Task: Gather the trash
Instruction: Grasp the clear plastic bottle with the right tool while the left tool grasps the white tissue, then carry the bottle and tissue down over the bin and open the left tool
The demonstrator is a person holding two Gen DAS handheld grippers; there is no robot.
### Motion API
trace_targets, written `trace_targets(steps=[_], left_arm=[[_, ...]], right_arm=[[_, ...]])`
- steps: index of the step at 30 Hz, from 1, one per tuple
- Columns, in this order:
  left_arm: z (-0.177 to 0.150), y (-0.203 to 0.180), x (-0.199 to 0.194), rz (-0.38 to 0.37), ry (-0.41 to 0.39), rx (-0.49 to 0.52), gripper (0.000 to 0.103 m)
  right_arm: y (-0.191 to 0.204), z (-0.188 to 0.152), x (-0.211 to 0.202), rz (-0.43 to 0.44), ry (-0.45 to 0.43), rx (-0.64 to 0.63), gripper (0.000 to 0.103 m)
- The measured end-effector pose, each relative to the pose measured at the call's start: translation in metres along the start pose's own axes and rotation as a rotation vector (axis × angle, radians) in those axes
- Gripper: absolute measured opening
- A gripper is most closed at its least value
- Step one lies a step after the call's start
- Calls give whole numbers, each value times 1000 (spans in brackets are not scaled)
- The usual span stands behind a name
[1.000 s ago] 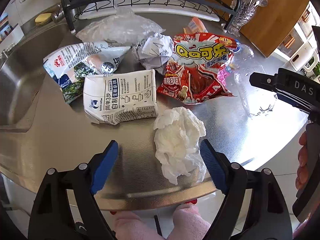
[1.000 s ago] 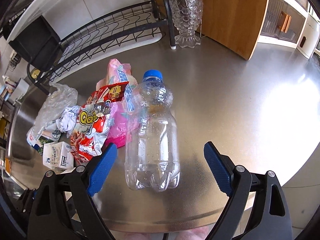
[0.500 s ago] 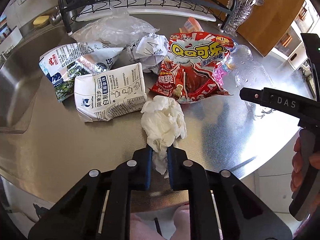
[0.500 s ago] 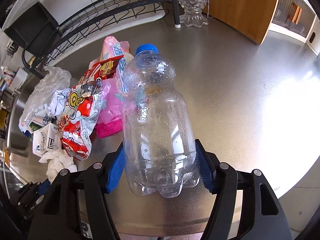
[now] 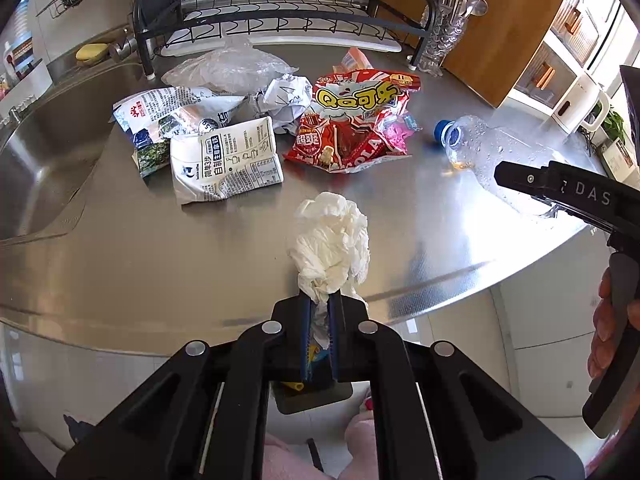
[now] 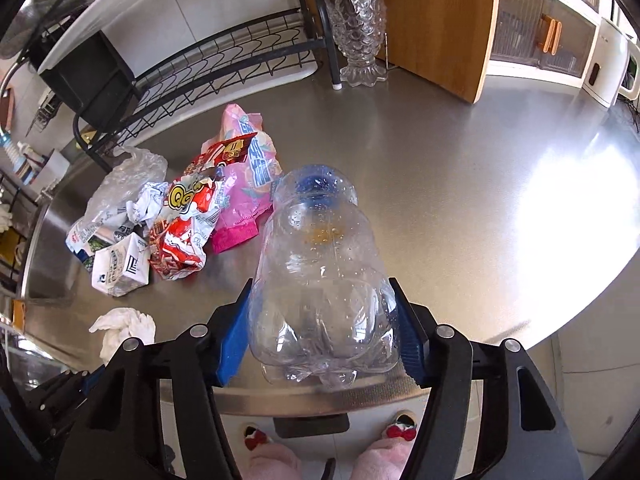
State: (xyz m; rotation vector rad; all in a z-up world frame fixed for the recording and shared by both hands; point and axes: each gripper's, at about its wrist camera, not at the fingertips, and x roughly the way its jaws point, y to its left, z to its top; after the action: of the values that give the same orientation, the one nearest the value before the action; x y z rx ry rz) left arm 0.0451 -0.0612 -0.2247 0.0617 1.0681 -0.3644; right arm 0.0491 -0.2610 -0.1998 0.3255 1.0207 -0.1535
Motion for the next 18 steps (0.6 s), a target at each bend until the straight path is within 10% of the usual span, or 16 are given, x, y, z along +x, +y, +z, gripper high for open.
trace_targets(steps=[18], left_arm=[[-78, 3, -50, 12, -19, -4, 6]], right_arm=[[13, -76, -80, 113, -25, -48, 63]])
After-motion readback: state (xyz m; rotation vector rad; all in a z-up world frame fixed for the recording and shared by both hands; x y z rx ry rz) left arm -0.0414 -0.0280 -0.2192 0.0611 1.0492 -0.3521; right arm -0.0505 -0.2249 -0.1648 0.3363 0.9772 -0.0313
